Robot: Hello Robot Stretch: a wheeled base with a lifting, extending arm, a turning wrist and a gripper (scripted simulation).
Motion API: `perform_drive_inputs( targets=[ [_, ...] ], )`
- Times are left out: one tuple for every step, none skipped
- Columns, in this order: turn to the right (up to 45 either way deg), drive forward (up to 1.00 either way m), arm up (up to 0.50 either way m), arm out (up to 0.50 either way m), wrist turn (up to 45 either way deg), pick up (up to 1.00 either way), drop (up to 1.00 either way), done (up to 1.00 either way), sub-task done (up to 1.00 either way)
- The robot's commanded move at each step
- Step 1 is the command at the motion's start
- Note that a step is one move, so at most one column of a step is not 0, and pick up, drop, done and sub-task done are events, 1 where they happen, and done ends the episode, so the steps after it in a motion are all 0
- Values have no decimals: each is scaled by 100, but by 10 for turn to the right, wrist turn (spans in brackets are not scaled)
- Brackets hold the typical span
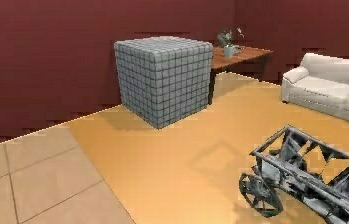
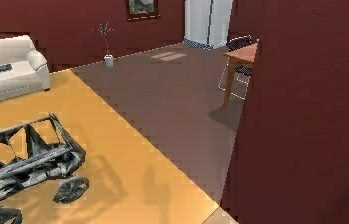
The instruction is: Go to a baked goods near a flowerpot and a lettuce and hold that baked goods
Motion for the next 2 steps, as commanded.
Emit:
perform_drive_inputs(
  targets=[
    [0, 100, 0, 0, 0, 0, 0, 0, 0],
    [-210, 0, 0, 0, 0, 0, 0, 0, 0]
  ],
)
